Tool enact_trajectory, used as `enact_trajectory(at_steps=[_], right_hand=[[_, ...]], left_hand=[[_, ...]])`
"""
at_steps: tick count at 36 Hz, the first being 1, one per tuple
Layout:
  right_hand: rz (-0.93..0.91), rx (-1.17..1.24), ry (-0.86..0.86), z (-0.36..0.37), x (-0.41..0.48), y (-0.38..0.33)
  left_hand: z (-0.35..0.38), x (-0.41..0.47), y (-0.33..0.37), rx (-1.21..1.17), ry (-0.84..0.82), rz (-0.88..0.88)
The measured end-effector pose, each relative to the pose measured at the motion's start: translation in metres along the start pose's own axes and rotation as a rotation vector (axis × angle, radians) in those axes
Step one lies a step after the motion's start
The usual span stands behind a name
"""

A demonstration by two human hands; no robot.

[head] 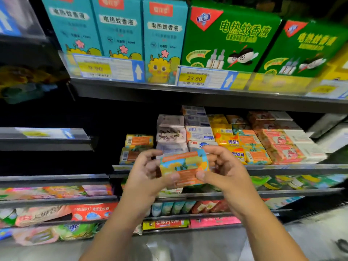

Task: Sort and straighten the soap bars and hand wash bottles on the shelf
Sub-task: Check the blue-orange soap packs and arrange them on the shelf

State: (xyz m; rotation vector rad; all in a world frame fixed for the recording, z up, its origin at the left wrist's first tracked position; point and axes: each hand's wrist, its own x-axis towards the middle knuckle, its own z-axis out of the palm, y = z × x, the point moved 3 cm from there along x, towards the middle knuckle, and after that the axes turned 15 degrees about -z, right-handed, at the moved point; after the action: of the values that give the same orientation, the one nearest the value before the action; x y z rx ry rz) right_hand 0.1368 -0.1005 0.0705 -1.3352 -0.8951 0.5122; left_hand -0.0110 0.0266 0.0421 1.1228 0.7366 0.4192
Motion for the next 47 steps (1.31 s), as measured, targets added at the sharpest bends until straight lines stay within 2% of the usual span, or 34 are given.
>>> enact_trajectory(at_steps=[3, 5, 9, 11, 14, 18, 20, 24, 29, 33, 38, 42, 44, 47], right_hand=[[0.111, -0.010, -0.087, 0.011, 0.003, 0.005], [0.159, -0.038, -0.073, 0.020, 0.005, 0.006], [0.355, -0.070, -0.022, 0.030, 0.013, 0.014], [0.417, -0.118, -0.068, 0.032, 0.017, 0.015], [0.447, -0.125, -0.159, 0.037, 0.024, 0.015], [0.475, 0.024, -0.147, 0.044, 0.028, 0.012], [0.458, 0.105, -0.128, 0.047, 0.032, 0.014], [0.361, 0.191, -0.106, 0.056, 0.040, 0.012], [0.305, 0.119, -0.140, 0.069, 0.050, 0.011], [0.306, -0.008, -0.271, 0.066, 0.060, 0.021], [0.290, -0.170, -0.565, 0.068, 0.074, 0.025], [0.134, -0.531, -0.722, 0.078, 0.085, 0.020], [0.040, -0.606, -0.732, 0.083, 0.091, 0.019], [-0.012, -0.595, -0.671, 0.079, 0.103, 0.023]], left_hand=[[-0.008, 0.006, 0.004, -0.183, 0.014, -0.026], [-0.011, 0.008, 0.005, -0.182, 0.053, -0.065], [-0.020, 0.010, 0.005, 0.112, 0.159, -0.122], [-0.024, 0.012, 0.007, 0.247, 0.158, -0.130], [-0.033, 0.019, 0.010, 0.384, 0.173, -0.119], [-0.038, 0.025, 0.014, 0.516, 0.161, -0.056], [-0.038, 0.027, 0.016, 0.457, 0.139, -0.042], [-0.038, 0.027, 0.018, 0.078, 0.108, -0.016], [-0.040, 0.026, 0.013, -0.079, 0.126, 0.097], [-0.047, 0.027, 0.012, -0.022, 0.125, 0.187], [-0.051, 0.028, 0.007, 0.042, 0.099, 0.330], [-0.057, 0.039, 0.005, 0.122, 0.091, 0.362], [-0.062, 0.048, 0.005, 0.105, 0.090, 0.368], [-0.077, 0.063, 0.003, 0.019, 0.185, 0.383]])
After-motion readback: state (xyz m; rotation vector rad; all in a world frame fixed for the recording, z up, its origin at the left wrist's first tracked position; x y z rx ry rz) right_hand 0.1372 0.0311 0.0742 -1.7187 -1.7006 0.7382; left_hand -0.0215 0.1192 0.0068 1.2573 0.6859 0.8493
